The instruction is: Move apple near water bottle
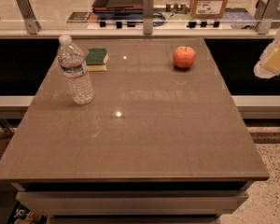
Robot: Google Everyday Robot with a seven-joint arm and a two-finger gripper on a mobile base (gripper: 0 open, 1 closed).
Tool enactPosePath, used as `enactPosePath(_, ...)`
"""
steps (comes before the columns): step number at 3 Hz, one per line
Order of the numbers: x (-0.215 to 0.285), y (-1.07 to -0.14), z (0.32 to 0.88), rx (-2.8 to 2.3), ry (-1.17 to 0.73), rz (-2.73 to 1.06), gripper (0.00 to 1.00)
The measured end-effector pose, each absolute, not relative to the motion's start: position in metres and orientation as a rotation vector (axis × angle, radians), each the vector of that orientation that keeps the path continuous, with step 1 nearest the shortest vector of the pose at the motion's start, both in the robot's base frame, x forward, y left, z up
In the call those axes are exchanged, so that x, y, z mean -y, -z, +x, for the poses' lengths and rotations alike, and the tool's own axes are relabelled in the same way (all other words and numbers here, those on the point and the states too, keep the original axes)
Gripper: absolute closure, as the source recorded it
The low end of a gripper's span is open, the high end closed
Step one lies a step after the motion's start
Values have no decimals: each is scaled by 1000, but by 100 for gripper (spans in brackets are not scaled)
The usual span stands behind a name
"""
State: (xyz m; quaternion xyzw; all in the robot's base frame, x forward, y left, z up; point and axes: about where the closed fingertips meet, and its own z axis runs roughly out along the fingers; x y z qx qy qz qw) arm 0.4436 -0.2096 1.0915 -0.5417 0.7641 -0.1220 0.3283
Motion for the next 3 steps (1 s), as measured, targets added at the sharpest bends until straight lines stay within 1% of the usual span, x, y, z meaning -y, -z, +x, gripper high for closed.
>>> enactPosePath(1, 208, -1094, 442, -1993, 323, -1415, 0)
enactPosePath(3, 213, -1080, 476, -1977, 252, -1273, 0)
